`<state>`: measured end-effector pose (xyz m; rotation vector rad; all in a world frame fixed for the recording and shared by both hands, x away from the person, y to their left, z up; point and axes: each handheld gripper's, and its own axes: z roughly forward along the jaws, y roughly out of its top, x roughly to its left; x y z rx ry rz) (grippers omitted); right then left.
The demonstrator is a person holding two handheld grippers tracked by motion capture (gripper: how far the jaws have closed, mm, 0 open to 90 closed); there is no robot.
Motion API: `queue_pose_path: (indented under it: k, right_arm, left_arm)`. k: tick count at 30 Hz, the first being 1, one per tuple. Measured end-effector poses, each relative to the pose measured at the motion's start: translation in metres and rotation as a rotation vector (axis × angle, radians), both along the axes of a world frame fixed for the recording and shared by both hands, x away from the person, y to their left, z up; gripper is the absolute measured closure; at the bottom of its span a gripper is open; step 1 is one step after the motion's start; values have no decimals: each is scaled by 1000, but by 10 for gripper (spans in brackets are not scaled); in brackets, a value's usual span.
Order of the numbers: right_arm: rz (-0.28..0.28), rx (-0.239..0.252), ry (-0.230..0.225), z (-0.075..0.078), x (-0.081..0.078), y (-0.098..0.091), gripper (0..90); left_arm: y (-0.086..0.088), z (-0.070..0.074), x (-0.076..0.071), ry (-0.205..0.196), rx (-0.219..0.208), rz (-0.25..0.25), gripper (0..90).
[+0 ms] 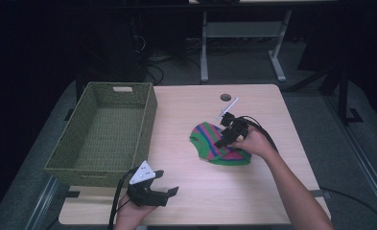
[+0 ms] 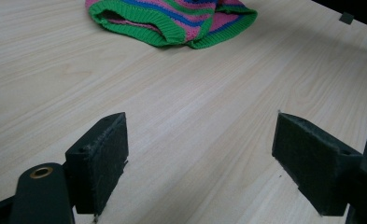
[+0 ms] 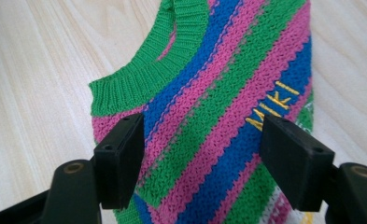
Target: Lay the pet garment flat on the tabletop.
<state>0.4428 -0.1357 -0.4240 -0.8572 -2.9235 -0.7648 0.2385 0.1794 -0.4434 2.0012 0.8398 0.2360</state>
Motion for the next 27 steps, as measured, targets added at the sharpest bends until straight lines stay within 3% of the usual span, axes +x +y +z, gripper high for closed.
queue_pose_path:
  k: [9, 13, 16, 20, 22, 27]
  right_arm:
    - [-8, -57, -6, -10, 3, 5, 351]
    - [-38, -48, -1, -12, 4, 5, 373]
    - [-31, -93, -5, -17, 2, 9, 389]
    - [-48, -88, -10, -19, 2, 9, 415]
    - [-47, -108, -47, -20, -3, 11, 429]
    - [-64, -119, -52, -20, -4, 13, 453]
  left_arm:
    - [0, 0, 0, 2, -1, 0, 181]
    - [0, 0, 0, 3, -16, -1, 181]
    - [0, 0, 0, 8, -11, -1, 181]
    - [0, 0, 0, 4, -11, 1, 182]
    - [0, -1, 1, 6, -6, 1, 182]
    - [-1, -1, 0, 4, 1, -2, 182]
